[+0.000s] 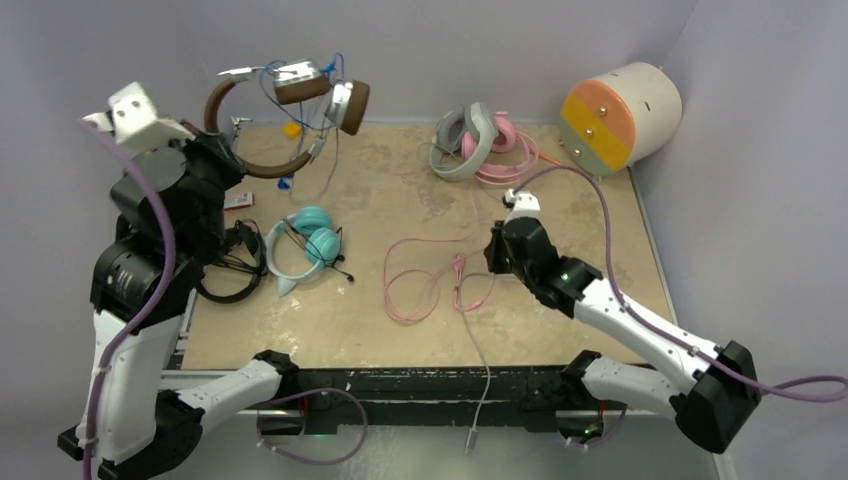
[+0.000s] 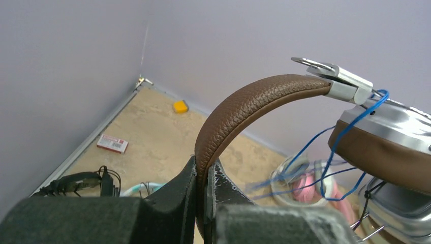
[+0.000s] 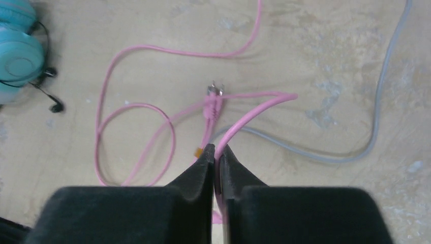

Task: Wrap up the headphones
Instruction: Wrap the headphones cable around the headphones.

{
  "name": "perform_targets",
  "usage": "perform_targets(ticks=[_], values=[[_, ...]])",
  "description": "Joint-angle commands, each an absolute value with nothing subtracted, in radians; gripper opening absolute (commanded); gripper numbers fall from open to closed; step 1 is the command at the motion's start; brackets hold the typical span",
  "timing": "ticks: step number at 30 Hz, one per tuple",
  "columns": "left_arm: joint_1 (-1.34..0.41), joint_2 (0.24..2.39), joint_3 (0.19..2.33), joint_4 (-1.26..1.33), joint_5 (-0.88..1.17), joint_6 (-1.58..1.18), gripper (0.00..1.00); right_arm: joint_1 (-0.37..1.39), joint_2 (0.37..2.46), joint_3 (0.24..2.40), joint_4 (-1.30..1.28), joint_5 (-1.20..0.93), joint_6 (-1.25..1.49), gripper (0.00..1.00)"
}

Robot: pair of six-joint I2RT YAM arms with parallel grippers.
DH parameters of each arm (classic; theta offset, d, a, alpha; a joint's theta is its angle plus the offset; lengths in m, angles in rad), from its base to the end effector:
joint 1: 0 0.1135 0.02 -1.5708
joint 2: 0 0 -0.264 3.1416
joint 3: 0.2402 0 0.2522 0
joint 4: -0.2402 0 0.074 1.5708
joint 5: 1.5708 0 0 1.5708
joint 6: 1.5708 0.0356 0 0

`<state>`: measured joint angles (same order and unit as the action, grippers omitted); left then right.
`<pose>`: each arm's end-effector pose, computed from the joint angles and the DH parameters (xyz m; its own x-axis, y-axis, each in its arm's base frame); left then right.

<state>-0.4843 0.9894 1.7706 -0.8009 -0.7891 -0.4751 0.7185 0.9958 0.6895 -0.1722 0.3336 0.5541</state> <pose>0.1054 -0.0269 0.5473 0.1217 -0.4282 -0.8955 -0.2747 0.8524 -0.4449 0.1760 0.1384 0.2688 -0.5069 0.2172 -0.8342 -0.1604 0.9271 0.3389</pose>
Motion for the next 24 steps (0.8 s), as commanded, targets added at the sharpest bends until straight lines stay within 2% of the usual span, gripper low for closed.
perform_targets(ticks=[1, 2, 3, 4, 7, 9, 13, 19, 22, 24], values=[[-0.48, 1.058, 1.779, -0.796, -0.713, -0.46, 0.0, 0.713, 1.098, 0.924, -0.345, 0.237, 0.348, 0.26], [-0.48, 1.058, 1.777, -0.795, -0.715, -0.457, 0.0, 0.713, 1.118, 0.953, -0.367, 0.164, 0.315, 0.5], [-0.48, 1.057, 1.776, -0.793, -0.717, -0.454, 0.0, 0.715, 1.139, 0.964, -0.365, 0.112, 0.277, 0.69], [-0.48, 1.057, 1.779, -0.79, -0.719, -0.451, 0.0, 0.717, 1.147, 0.961, -0.349, 0.041, 0.269, 0.75], [-0.48, 1.054, 1.794, -0.793, -0.728, -0.446, 0.0, 0.732, 1.152, 0.911, -0.263, -0.11, 0.276, 0.82], [-0.48, 1.05, 1.803, -0.795, -0.729, -0.446, 0.0, 0.781, 1.173, 0.896, -0.223, -0.119, 0.283, 0.83], [-0.48, 1.035, 1.819, -0.789, -0.739, -0.449, 0.0, 0.938, 1.254, 0.915, -0.185, 0.021, 0.285, 0.83], [-0.48, 1.027, 1.854, -0.798, -0.719, -0.439, 0.0, 1.05, 1.378, 0.887, -0.009, 0.076, 0.292, 0.76], [-0.479, 1.016, 1.858, -0.797, -0.743, -0.432, 0.0, 1.074, 1.491, 0.97, -0.052, 0.101, 0.265, 0.69], [-0.48, 1.006, 1.856, -0.795, -0.75, -0.431, 0.0, 1.099, 1.558, 1.03, -0.092, 0.129, 0.25, 0.56]])
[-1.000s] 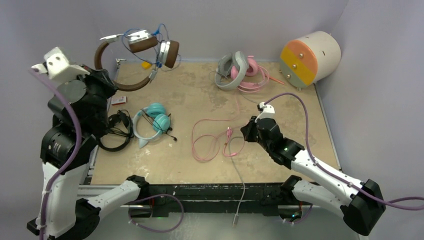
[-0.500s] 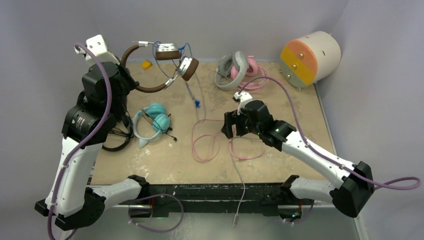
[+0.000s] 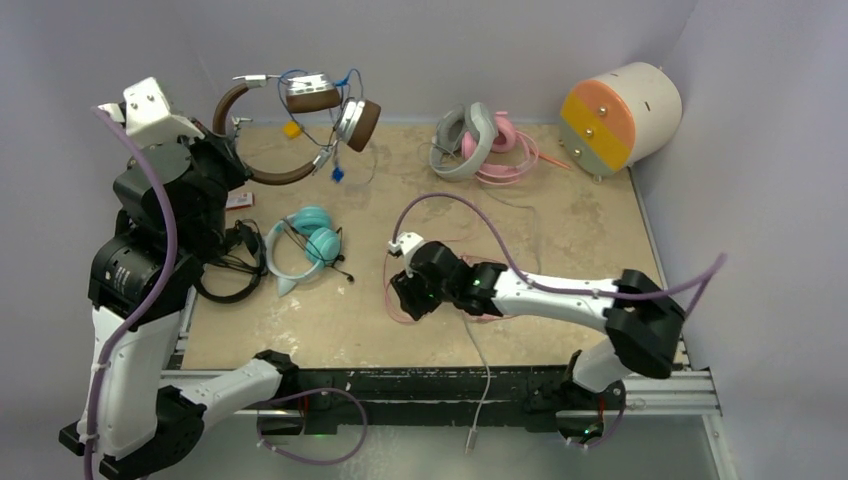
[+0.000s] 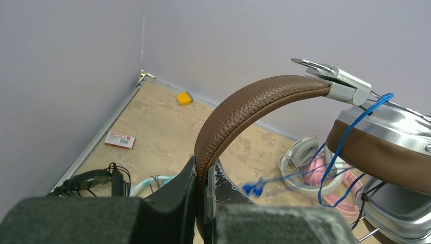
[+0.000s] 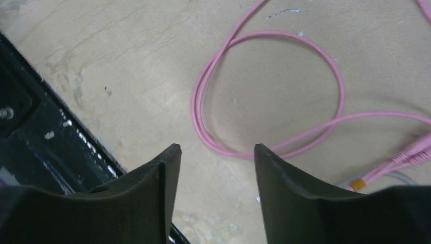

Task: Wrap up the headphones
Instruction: Wrap the headphones cable around the headphones.

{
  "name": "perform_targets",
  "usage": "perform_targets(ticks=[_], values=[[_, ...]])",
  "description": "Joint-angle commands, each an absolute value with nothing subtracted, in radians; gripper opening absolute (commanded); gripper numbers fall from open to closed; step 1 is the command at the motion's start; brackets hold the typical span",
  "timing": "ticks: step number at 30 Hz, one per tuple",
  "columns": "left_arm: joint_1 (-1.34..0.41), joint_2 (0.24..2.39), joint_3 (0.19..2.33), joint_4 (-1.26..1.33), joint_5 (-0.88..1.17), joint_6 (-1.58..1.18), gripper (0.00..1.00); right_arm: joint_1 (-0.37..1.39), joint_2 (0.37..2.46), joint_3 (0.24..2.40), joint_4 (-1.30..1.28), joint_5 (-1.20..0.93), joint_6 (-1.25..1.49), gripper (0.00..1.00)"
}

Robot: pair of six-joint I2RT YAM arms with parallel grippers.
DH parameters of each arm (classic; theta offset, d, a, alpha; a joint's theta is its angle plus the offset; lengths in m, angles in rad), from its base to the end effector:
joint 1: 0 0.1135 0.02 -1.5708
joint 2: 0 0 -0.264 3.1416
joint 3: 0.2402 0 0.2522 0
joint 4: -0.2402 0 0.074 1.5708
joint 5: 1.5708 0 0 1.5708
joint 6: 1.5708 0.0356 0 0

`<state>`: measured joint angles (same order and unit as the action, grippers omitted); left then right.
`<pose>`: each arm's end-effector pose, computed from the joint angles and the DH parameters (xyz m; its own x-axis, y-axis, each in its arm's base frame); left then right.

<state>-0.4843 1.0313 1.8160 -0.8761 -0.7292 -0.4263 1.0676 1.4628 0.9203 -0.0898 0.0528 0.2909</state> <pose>0.1132 -0.0328 0.5464 0.0257 -0.3619 -0.9319 -0.2519 0.8997 -0.3564 0.1563 0.2800 0.2361 -0.5181 -0.3472 -0.7817 -0.7367 0.6456 0.2015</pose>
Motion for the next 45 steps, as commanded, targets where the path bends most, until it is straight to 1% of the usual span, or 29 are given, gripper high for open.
perform_targets(ticks=[1, 2, 3, 6, 7, 12, 18, 21, 24, 25, 27, 29, 31, 35, 38, 40, 41, 42, 43, 45], values=[[-0.48, 1.003, 1.855, -0.795, -0.752, -0.431, 0.0, 1.11, 1.585, 1.054, -0.098, 0.135, 0.245, 0.5], [-0.48, 0.999, 1.854, -0.794, -0.754, -0.431, 0.0, 1.118, 1.612, 1.073, -0.095, 0.133, 0.242, 0.48], [-0.479, 0.997, 1.852, -0.793, -0.755, -0.43, 0.0, 1.124, 1.637, 1.091, -0.094, 0.126, 0.241, 0.49], [-0.48, 0.995, 1.849, -0.795, -0.758, -0.426, 0.0, 1.134, 1.715, 1.149, -0.119, 0.117, 0.241, 0.59], [-0.48, 0.994, 1.849, -0.798, -0.758, -0.425, 0.0, 1.138, 1.745, 1.173, -0.137, 0.126, 0.24, 0.6], [-0.48, 0.987, 1.842, -0.799, -0.754, -0.425, 0.0, 1.168, 1.869, 1.249, -0.188, 0.154, 0.226, 0.6], [-0.48, 0.983, 1.834, -0.801, -0.743, -0.426, 0.0, 1.167, 1.915, 1.252, -0.258, 0.206, 0.256, 0.55], [-0.48, 0.979, 1.829, -0.799, -0.737, -0.428, 0.0, 1.167, 1.916, 1.221, -0.273, 0.242, 0.265, 0.48], [-0.48, 0.979, 1.829, -0.799, -0.73, -0.429, 0.0, 1.155, 1.9, 1.182, -0.298, 0.318, 0.289, 0.31], [-0.479, 0.977, 1.83, -0.799, -0.73, -0.429, 0.0, 1.14, 1.884, 1.159, -0.304, 0.336, 0.302, 0.25], [-0.48, 0.977, 1.826, -0.799, -0.726, -0.43, 0.0, 1.078, 1.83, 1.086, -0.29, 0.322, 0.334, 0.21], [-0.48, 0.977, 1.817, -0.798, -0.72, -0.432, 0.0, 0.937, 1.717, 0.978, -0.235, 0.226, 0.381, 0.21], [-0.48, 0.98, 1.806, -0.794, -0.709, -0.433, 0.0, 0.786, 1.594, 0.864, -0.191, 0.192, 0.464, 0.19], [-0.48, 0.998, 1.79, -0.796, -0.671, -0.442, 0.0, 0.502, 1.315, 0.656, -0.171, 0.242, 0.687, 0.2], [-0.48, 1.017, 1.771, -0.801, -0.624, -0.456, 0.0, 0.389, 1.136, 0.55, -0.155, 0.26, 0.744, 0.19], [-0.48, 1.035, 1.759, -0.81, -0.567, -0.466, 0.0, 0.358, 1.082, 0.565, -0.204, 0.284, 0.744, 0.19], [-0.48, 1.046, 1.757, -0.817, -0.543, -0.474, 0.0, 0.355, 1.067, 0.585, -0.236, 0.303, 0.737, 0.21], [-0.48, 1.058, 1.754, -0.825, -0.519, -0.482, 0.0, 0.354, 1.057, 0.611, -0.265, 0.314, 0.721, 0.31], [-0.48, 1.07, 1.752, -0.833, -0.492, -0.491, 0.0, 0.354, 1.045, 0.633, -0.288, 0.303, 0.69, 0.46], [-0.48, 1.086, 1.742, -0.84, -0.445, -0.503, 0.0, 0.354, 1.007, 0.658, -0.271, 0.196, 0.58, 0.69]])
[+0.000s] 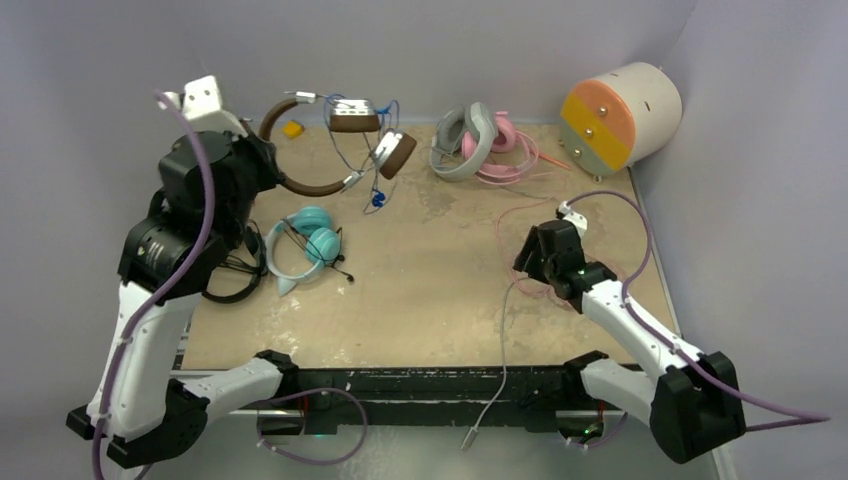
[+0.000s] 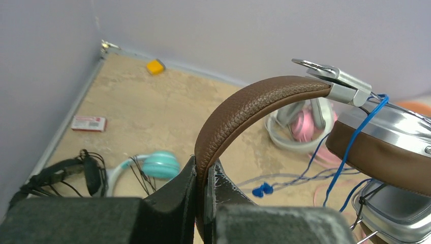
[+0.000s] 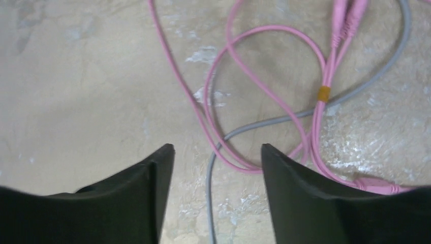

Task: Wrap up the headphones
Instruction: Wrap the headphones cable around the headphones.

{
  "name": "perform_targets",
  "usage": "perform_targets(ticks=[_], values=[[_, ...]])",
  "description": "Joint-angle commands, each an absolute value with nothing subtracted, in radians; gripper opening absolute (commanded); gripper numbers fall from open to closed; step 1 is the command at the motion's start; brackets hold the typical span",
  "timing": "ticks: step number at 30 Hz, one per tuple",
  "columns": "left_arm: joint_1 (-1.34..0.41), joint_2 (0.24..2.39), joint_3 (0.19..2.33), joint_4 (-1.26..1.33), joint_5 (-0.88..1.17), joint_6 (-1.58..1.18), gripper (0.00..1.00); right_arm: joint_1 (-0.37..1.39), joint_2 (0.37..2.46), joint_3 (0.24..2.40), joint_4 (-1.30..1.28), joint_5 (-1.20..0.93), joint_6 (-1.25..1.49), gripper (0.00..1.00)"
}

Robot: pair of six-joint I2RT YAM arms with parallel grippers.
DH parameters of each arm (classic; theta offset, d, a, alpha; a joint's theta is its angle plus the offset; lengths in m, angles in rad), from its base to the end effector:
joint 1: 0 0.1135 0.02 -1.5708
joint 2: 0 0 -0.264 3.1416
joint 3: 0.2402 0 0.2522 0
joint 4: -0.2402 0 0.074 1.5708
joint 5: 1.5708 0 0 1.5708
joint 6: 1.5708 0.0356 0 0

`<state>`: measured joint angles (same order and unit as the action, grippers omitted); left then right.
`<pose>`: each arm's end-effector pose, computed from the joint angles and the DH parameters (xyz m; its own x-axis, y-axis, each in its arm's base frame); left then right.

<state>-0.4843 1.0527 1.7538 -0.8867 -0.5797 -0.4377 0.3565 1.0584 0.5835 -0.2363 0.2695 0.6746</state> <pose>0.1328 -0.0478 0.5276 -0.1111 -0.3422 -0.9330 -0.1479 0.9341 -0.3250 0.2075 0.0672 0.2142 -0.5698 0.4303 -0.7002 0.2670 0.9027 0.3375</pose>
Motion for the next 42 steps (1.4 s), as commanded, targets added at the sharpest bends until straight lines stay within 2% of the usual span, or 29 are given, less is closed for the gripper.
perform_targets(ticks=[1, 5, 10, 17, 26, 30, 35, 42], values=[[-0.48, 1.092, 1.734, -0.839, -0.423, -0.509, 0.0, 0.354, 0.989, 0.666, -0.255, 0.134, 0.52, 0.74], [-0.48, 1.098, 1.673, -0.803, -0.331, -0.536, 0.0, 0.354, 0.925, 0.649, -0.126, -0.156, 0.388, 0.82], [-0.48, 1.114, 1.593, -0.772, -0.234, -0.565, 0.0, 0.356, 0.886, 0.607, 0.018, -0.412, 0.346, 0.81], [-0.48, 1.127, 1.476, -0.701, -0.07, -0.496, 0.0, 0.354, 0.778, 0.593, 0.09, -0.495, 0.316, 0.76], [-0.48, 1.15, 1.366, -0.684, -0.006, -0.377, 0.0, 0.355, 0.726, 0.602, 0.159, -0.606, 0.338, 0.71], [-0.506, 1.142, 1.329, -0.679, -0.152, -0.267, 0.0, 0.355, 0.728, 0.636, 0.159, -0.615, 0.342, 0.71], [-0.699, 1.113, 1.26, -0.622, -0.444, -0.134, 0.0, 0.354, 0.779, 0.702, 0.151, -0.673, 0.363, 0.7], [-0.839, 1.052, 1.182, -0.502, -0.562, 0.009, 0.0, 0.356, 0.877, 0.805, 0.121, -0.749, 0.356, 0.73]])
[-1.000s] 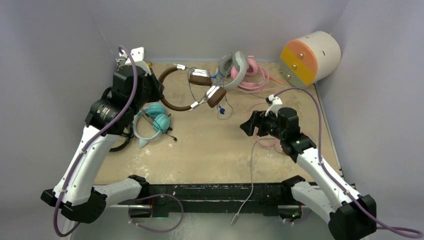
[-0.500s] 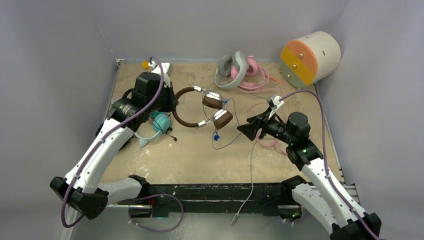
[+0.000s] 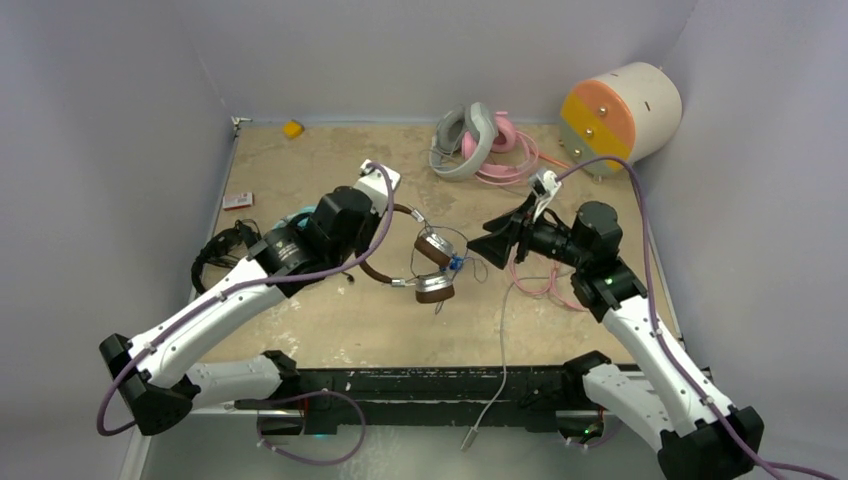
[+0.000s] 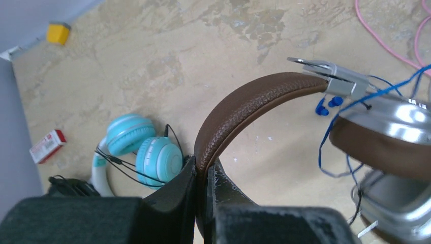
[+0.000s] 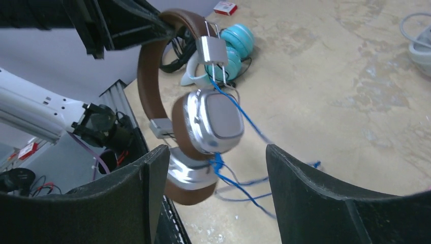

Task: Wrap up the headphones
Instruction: Wrap the headphones cable around the headphones.

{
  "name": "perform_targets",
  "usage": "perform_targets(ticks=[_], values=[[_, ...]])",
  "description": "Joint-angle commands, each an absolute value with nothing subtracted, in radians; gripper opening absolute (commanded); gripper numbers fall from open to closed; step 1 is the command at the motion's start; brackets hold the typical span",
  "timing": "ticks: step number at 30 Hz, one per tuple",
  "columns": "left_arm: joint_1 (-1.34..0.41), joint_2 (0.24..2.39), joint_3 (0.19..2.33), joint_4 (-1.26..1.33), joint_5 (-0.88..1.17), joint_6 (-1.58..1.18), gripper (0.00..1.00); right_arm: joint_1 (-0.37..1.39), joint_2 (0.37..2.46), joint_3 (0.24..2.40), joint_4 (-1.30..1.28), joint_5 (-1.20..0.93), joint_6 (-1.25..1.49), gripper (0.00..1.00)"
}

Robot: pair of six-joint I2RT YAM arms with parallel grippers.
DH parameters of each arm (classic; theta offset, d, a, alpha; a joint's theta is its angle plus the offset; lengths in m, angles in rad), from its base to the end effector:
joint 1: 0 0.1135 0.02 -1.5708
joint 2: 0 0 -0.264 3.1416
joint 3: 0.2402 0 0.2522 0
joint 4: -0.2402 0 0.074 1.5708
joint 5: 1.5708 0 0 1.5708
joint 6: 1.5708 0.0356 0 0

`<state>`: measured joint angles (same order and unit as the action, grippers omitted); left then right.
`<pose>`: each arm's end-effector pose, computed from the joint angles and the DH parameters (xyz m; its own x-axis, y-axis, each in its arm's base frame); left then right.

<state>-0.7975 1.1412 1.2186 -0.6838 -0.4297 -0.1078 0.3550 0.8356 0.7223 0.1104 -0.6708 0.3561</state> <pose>0.1762 -0.1593 0.3717 -0.4400 0.3108 -0.8425 0.3662 0.9187 0.1476 0.1751 0.0885 0.3409 -0.3007 0.1798 -0.9366 -0.8005 0.4862 0.3503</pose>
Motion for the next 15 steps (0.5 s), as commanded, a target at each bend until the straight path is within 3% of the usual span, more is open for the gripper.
perform_targets(ticks=[1, 10, 15], values=[[-0.851, 1.037, 1.166, -0.478, -0.558, 0.045, 0.0, 0.357, 0.896, 0.821, 0.114, -0.767, 0.354, 0.74], [-0.912, 0.934, 1.062, -0.388, -0.343, 0.208, 0.0, 0.359, 0.99, 0.82, 0.183, -0.848, 0.373, 0.82], [-0.919, 0.928, 1.067, -0.404, -0.321, 0.23, 0.0, 0.359, 0.976, 0.786, 0.167, -0.877, 0.302, 0.77]])
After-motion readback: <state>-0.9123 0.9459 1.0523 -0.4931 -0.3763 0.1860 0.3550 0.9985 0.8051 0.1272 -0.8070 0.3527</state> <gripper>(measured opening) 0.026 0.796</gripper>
